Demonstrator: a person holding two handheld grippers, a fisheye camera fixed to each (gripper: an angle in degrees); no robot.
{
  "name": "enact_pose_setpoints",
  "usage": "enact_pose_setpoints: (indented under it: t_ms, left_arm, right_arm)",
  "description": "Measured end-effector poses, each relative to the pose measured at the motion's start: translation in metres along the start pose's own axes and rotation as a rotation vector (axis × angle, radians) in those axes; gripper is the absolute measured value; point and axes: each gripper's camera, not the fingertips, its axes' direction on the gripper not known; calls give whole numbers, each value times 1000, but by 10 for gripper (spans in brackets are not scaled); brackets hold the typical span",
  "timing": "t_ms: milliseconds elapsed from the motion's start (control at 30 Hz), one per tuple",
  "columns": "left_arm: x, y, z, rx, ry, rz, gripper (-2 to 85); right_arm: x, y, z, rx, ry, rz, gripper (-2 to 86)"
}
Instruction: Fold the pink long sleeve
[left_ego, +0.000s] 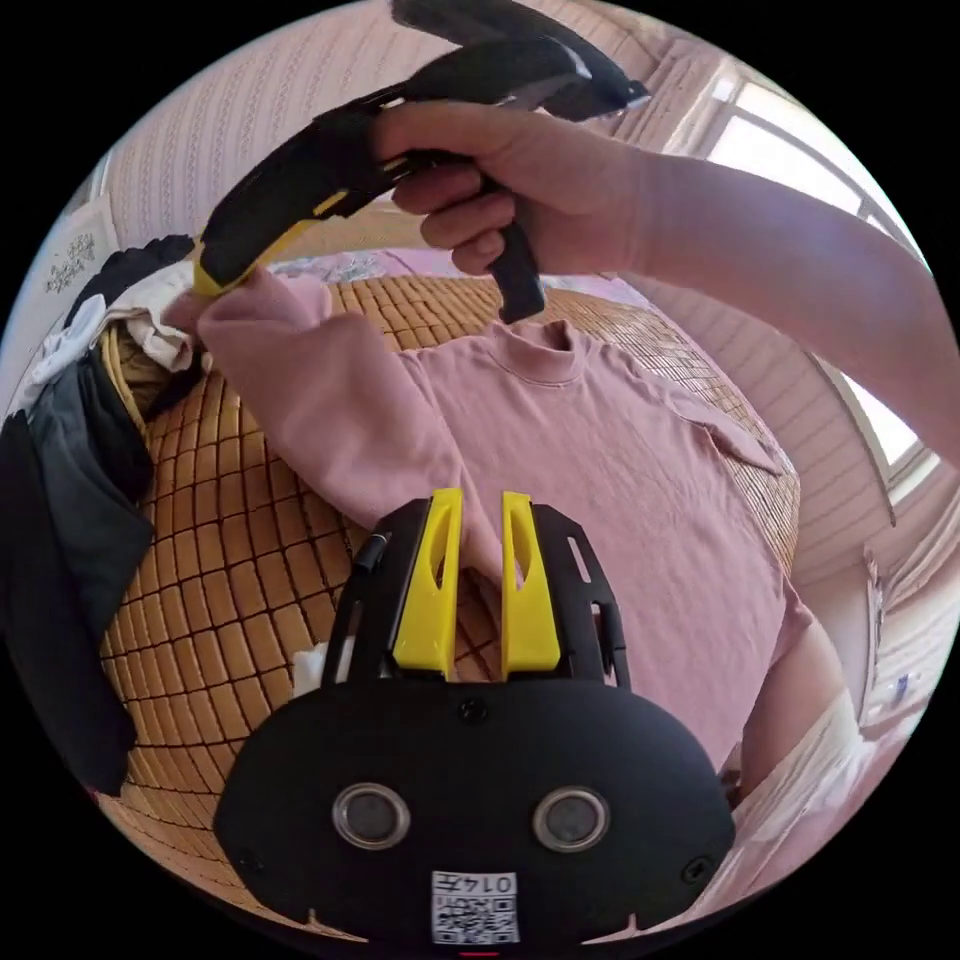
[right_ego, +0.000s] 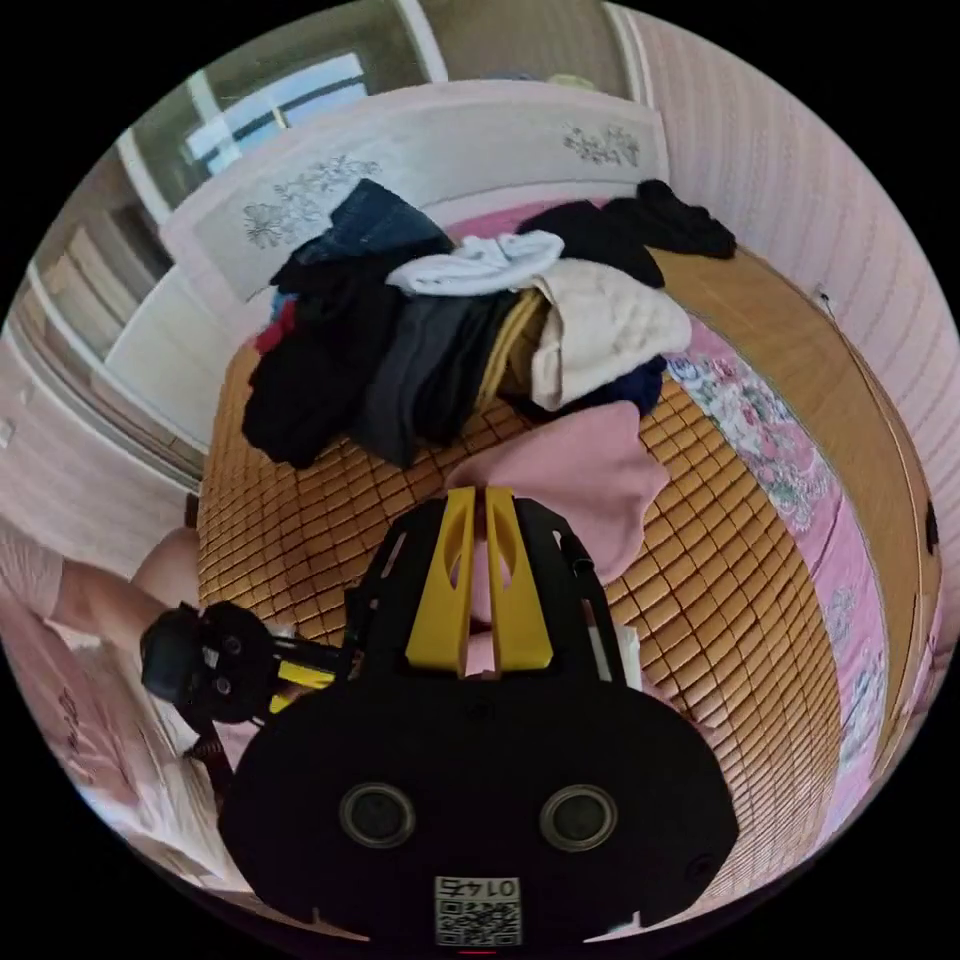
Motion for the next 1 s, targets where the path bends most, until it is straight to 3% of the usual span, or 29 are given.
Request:
enact_pose_setpoints:
  t_ms: [67,167,400,633,733,900,1000]
  left_arm:
    - [9,30,-40,51,-9,5,70]
    - [6,81,-105,85,-66,-89,75]
    - [-34,169,-178,-119,-385,-259,90]
    - [-32,152,-131,-336,-232,-167,130]
    - [-32,150,-89,-479,-278,-89,133]
    - [-57,148,-96,-391,-288,-132,65]
    - [-83,146,-124,-363,-100,-226,38]
  right_arm:
    - [-22,-1,-33,37,-130,-120,1]
    - [-38,0,-53,79,-21,-106,10]
    - [-10,28,-5,-43,145,259,58]
    - [8,25,98,-309,319,451,84]
    - [21,21,139,-415,347,513,88]
    - [23,17,158,-439,398,537,71]
    - [21,15,155,-433,365,514,51]
